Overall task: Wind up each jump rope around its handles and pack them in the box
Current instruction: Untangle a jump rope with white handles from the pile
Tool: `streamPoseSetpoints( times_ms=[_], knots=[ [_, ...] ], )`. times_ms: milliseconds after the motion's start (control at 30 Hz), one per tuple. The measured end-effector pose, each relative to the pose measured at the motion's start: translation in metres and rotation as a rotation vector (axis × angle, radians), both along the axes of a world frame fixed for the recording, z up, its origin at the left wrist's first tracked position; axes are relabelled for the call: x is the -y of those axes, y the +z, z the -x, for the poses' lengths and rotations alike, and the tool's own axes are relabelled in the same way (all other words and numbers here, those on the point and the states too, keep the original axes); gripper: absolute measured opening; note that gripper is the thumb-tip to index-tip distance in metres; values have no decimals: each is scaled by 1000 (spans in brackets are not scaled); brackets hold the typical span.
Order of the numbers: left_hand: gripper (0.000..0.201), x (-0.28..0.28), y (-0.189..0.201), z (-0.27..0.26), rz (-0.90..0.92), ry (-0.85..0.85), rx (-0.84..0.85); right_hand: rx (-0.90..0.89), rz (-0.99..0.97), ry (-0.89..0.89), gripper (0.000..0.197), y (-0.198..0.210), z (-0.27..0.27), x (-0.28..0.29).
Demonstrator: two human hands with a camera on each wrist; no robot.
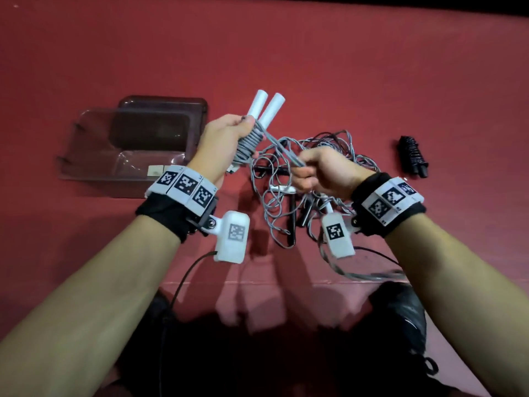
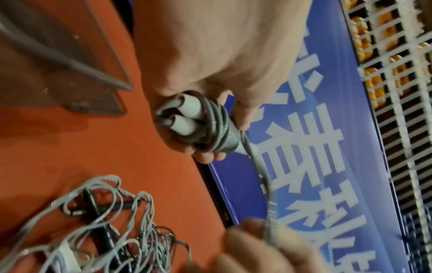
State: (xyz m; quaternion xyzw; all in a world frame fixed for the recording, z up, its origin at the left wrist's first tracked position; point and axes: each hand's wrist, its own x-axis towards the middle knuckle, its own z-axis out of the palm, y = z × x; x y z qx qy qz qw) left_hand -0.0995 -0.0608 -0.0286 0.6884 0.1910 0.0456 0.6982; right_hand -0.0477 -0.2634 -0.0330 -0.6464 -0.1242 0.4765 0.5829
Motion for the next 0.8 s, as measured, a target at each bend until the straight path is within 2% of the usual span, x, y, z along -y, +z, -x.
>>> streamPoseSetpoints(
  times_ms=[67,100,133,167,267,300,433,500,600,633,700,800],
  knots=[
    [16,3,-2,1,-18,6,-46,352,314,-109,49,-2,-5,3],
    [16,7,-4,2,-47,2,-67,526,467,-106,53,-3,-5,5],
    [18,12,-6,3,-87,1,-87,638,538,-97,59,-3,-3,5],
    [19,16,-9,4,-124,8,-108,675,481,-115,59,-5,0,4],
    [23,28,-12,4,-139,59,-120,519,67,-256,22,-11,17,-11],
    [28,30,-11,3,-146,81,-121,529,20,-310,25,-16,20,-16],
    [25,31,-6,4,-128,138,-107,789,64,-540,28,-29,27,-22],
    [28,30,-6,5,-128,157,-112,975,51,-575,28,-28,29,-19],
    [35,30,-4,9,-147,165,-139,1413,49,-482,13,-27,25,-14],
    [33,30,-4,10,-150,158,-144,1520,72,-453,14,-26,21,-11],
    [26,32,-7,10,-141,139,-134,1639,193,-434,20,-24,13,-5],
    [23,34,-9,11,-167,130,-108,1703,442,-409,29,-20,6,2]
  ],
)
